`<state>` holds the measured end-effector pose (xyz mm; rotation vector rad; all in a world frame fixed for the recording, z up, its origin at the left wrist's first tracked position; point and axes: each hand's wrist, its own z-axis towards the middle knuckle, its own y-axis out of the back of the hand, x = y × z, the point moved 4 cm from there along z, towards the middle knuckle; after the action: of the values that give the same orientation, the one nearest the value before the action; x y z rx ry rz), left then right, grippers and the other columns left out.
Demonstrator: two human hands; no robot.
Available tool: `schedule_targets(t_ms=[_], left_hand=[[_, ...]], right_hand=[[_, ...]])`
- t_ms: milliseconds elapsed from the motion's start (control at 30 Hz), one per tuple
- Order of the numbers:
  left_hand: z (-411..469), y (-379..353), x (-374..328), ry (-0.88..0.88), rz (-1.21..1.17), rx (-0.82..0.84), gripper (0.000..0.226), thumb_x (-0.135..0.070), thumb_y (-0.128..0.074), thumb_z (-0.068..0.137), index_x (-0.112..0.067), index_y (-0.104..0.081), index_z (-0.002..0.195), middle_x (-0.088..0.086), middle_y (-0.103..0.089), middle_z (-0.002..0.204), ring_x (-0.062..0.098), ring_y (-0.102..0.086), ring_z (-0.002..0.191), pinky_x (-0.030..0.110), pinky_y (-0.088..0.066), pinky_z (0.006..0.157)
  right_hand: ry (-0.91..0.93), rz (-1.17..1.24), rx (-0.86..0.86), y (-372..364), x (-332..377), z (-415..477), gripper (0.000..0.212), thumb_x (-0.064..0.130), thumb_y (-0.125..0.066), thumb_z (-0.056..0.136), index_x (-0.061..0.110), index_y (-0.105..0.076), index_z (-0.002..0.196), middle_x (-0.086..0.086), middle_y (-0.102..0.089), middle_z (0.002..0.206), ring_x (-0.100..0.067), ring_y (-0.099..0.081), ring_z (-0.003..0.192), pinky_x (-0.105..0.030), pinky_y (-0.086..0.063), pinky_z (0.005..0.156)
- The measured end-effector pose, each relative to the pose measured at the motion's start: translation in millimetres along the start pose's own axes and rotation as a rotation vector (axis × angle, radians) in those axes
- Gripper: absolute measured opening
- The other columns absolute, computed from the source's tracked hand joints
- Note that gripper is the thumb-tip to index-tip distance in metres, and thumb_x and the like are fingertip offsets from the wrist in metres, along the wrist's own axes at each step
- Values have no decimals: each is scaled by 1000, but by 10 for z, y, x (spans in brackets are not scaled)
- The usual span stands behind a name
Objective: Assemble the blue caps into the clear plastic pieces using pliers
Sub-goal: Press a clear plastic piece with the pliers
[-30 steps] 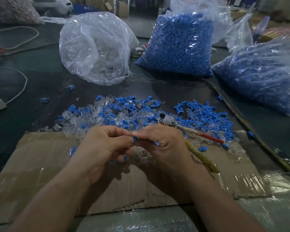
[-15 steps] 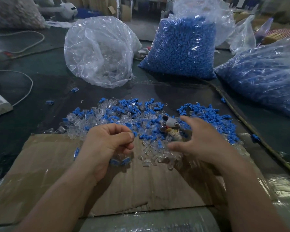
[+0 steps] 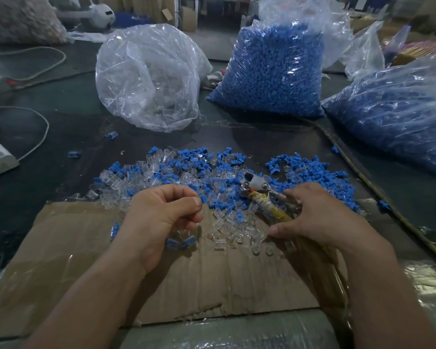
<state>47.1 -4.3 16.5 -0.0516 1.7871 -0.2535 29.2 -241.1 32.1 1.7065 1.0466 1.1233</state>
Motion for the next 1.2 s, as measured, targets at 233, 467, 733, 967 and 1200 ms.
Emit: schedule_targets(t_ms=[233, 467, 733, 967, 1200], left_hand=[[14, 3, 15, -17, -16, 14, 19, -8, -66, 56, -3, -62, 74, 2, -64, 57, 10, -60, 48, 15, -48, 44], [2, -15, -39, -83, -140, 0, 19, -9, -63, 58, -3, -59, 76, 1, -64, 56, 9, -61, 49, 16, -49, 45], [-5, -5, -56, -184, -147, -91, 9, -3, -61, 70, -7, -58, 78, -2, -64, 58, 9, -62, 51, 16, -48, 43], [-30, -46, -98, -251, -128, -122, 11, -15, -62, 66, -14, -56, 75, -7, -55, 51, 2, -43, 39, 13, -34, 34], [-64, -68, -120, -315, -167, -104, 10, -16, -60, 66, -14, -57, 75, -6, -56, 54, 1, -39, 39, 12, -32, 35]], right_hand=[[77, 33, -250, 88, 52, 25, 66, 34, -76, 66, 22, -51, 126, 6, -39, 98, -12, -42, 94, -32, -43, 81], [331, 192, -507, 168, 275, -96, 46, 8, -67, 71, 14, -56, 115, 12, -44, 89, -4, -42, 82, -20, -30, 74], [465, 161, -608, 112, 470, -197, 31, 31, -70, 77, 14, -61, 101, 10, -49, 87, -10, -48, 82, -34, -39, 88], [530, 45, -572, 47, 596, -253, 41, 49, -59, 78, 17, -58, 104, 9, -51, 96, -7, -47, 91, -41, 1, 112], [537, -1, -489, -15, 675, -244, 47, 55, -52, 81, 20, -56, 113, 8, -54, 106, -9, -50, 102, -41, 8, 112]])
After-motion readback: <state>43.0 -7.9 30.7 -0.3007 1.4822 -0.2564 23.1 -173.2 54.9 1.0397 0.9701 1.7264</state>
